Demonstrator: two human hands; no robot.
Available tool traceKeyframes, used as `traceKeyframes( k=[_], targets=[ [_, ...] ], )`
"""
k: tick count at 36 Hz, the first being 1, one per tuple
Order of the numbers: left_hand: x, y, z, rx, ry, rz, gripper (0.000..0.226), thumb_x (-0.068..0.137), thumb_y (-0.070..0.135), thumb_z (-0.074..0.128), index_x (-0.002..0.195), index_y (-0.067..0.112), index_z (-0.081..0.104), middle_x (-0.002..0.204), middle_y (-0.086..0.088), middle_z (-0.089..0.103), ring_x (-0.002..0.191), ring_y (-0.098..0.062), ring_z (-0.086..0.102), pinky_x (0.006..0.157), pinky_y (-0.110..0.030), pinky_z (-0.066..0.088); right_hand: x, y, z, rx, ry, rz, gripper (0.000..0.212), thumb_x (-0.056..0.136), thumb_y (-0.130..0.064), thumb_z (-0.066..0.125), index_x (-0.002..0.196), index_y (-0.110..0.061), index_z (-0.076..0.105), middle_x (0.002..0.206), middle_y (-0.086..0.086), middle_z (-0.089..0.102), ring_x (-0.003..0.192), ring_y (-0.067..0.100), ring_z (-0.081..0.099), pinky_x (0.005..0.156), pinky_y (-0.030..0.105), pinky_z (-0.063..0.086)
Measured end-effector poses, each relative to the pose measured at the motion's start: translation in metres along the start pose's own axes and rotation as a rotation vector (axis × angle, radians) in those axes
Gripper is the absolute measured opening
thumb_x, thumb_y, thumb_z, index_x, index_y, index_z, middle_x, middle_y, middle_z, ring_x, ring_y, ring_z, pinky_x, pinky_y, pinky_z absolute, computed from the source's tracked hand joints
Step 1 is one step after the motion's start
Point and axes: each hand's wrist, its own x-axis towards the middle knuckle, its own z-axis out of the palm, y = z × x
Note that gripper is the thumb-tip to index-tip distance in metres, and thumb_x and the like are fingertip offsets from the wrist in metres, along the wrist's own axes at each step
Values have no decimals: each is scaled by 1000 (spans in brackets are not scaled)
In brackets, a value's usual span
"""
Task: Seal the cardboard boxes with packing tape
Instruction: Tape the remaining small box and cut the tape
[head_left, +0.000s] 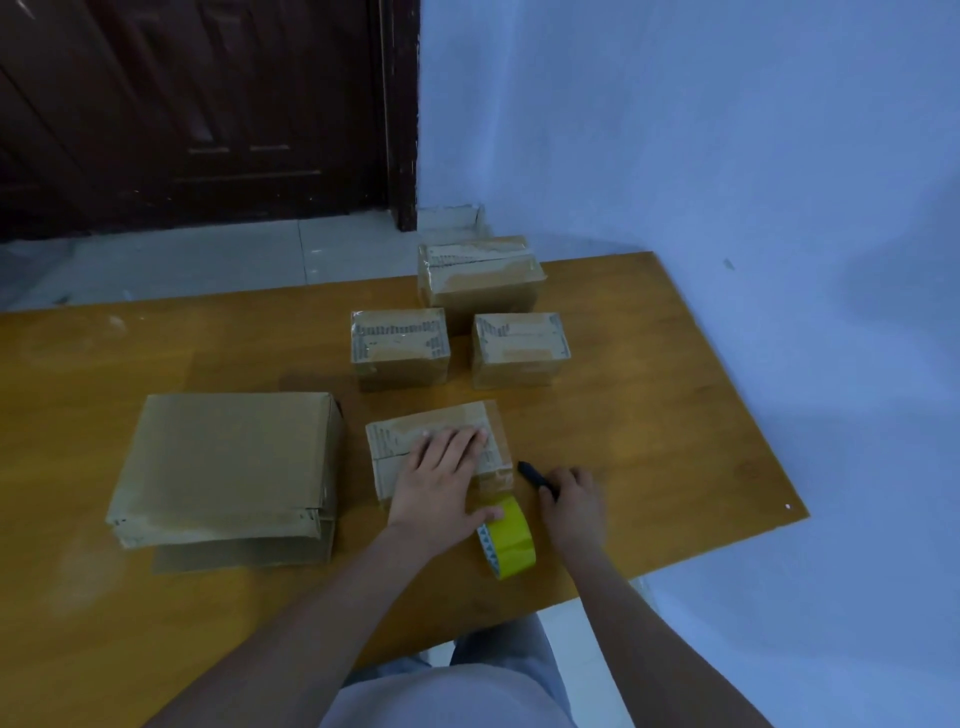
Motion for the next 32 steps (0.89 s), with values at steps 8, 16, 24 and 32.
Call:
traceKeyframes(
  k=[8,16,24,32],
  targets=[
    [1,-1,2,-24,18,8,97,67,79,53,139,14,49,133,-2,54,126,-23,35,106,-44,37,-25,-18,-13,883,-286,-57,16,91,-9,58,98,-19,69,117,3,51,113,15,51,98,34,43],
    [1,1,-4,-47,-74,10,95,85,75,35,153,21,-3,159,2,8,146,-21,2,116,-38,-9,-29,-27,-17,935,-416,-53,13,85,-3,62,87,-15,67,97,-1,61,92,10,59,79,17,46],
    [7,4,-7,-142,15,-103,81,82,71,20,143,25,45,141,7,45,132,-18,35,113,-39,25,-33,-29,-21,964,-444,-6,14,87,-4,63,83,-17,68,87,-1,66,86,13,62,79,27,48],
    [11,7,10,-127,195,-154,57,76,60,64,118,22,68,117,5,62,113,-17,40,94,-41,47,-39,-31,-24,898,-401,-17,10,86,-4,64,87,-14,67,93,0,66,85,10,62,74,21,49]
  ],
)
